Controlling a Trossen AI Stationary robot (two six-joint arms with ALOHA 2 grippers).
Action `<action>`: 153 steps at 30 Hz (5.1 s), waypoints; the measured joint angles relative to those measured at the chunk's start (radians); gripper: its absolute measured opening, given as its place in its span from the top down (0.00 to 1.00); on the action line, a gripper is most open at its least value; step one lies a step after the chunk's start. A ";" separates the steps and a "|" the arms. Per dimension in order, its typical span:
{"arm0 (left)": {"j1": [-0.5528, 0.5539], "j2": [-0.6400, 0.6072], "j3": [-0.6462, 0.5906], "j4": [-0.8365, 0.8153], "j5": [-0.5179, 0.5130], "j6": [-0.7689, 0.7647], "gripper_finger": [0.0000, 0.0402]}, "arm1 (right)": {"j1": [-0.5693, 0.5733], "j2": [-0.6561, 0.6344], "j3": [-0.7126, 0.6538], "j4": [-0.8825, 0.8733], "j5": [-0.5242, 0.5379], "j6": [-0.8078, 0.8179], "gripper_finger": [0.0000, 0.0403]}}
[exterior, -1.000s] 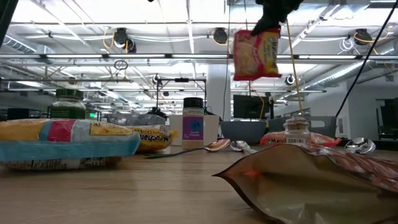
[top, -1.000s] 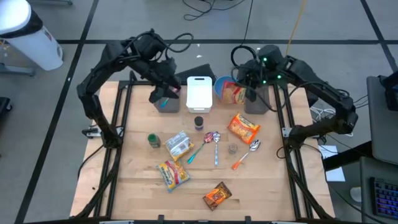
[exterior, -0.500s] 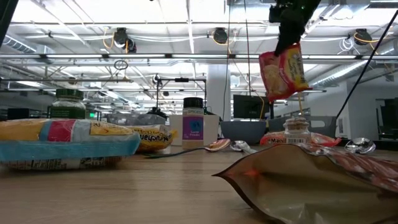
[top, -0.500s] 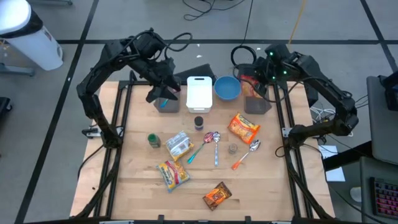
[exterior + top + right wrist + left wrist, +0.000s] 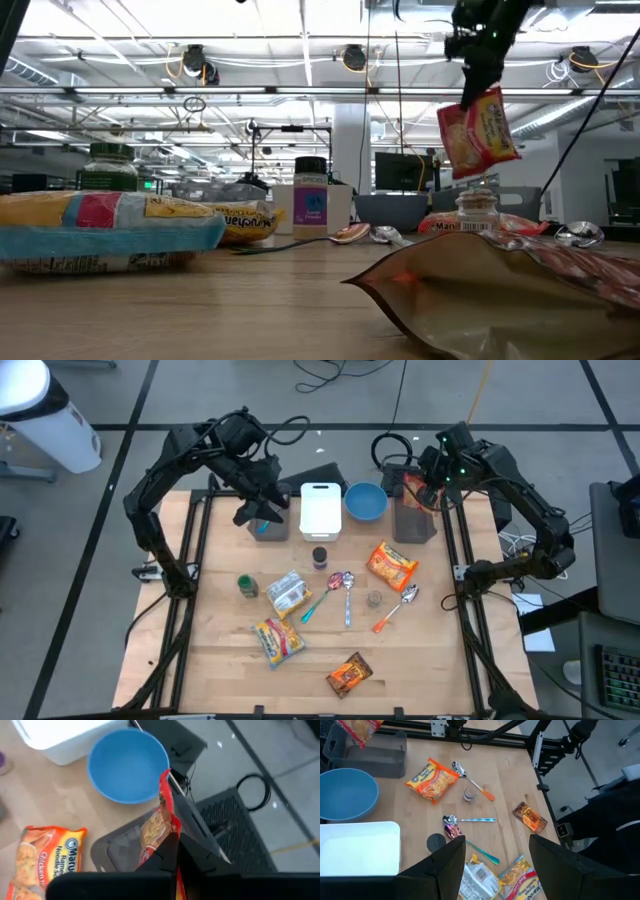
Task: Pick & Place Food Item
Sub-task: Put the red noodle pack into the right black bin, then put the black seasoning bottle into the white bin
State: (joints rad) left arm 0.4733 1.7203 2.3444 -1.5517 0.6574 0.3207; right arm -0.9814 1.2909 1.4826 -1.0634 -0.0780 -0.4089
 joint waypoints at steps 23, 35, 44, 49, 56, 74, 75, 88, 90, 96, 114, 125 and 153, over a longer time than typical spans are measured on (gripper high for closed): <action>-0.004 0.000 0.000 0.009 0.000 -0.044 0.43 | -0.021 0.002 -0.269 0.382 0.056 -0.063 1.00; -0.004 0.000 0.000 0.016 -0.001 -0.068 0.43 | -0.021 0.098 -0.299 0.438 0.084 -0.191 1.00; -0.004 0.000 0.000 0.029 -0.003 -0.070 0.43 | -0.021 0.138 -0.299 0.487 0.134 -0.290 1.00; -0.004 0.000 0.000 0.053 -0.003 -0.080 0.43 | -0.021 0.158 -0.299 0.484 0.131 -0.258 1.00; -0.004 0.000 0.000 0.062 -0.003 -0.085 0.43 | -0.021 0.167 -0.299 0.490 0.135 -0.257 0.96; -0.004 0.000 0.000 0.065 -0.006 -0.095 0.43 | -0.037 0.152 -0.298 0.564 0.156 -0.142 0.73; -0.004 0.000 0.000 0.065 -0.016 -0.095 0.43 | -0.036 0.145 -0.298 0.588 0.155 -0.103 0.73; 0.075 0.000 0.000 0.004 -0.033 -0.055 0.43 | 0.029 0.009 -0.298 0.893 -0.241 0.459 0.71; 0.093 0.000 0.000 -0.010 -0.017 -0.041 0.43 | 0.057 0.003 -0.298 0.933 -0.289 0.516 0.71; 0.131 0.000 -0.025 -0.017 0.026 -0.012 0.43 | 0.163 0.003 -0.298 0.986 -0.320 0.621 0.71; 0.114 -0.593 -0.913 0.557 -0.116 -0.368 0.43 | 0.395 0.003 -0.298 1.207 -0.314 0.697 0.71; -0.014 -1.019 -1.388 0.932 -0.284 -0.717 0.43 | 0.490 0.025 -0.299 1.227 -0.236 0.753 0.71; -0.179 -1.137 -1.746 1.212 -0.235 -0.936 0.43 | 0.896 0.321 -0.298 1.525 -0.185 0.984 0.63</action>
State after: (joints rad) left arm 0.2941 0.5834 0.5987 -0.3395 0.4220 -0.6151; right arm -0.0849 1.6123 1.1843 0.4617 -0.2634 0.5753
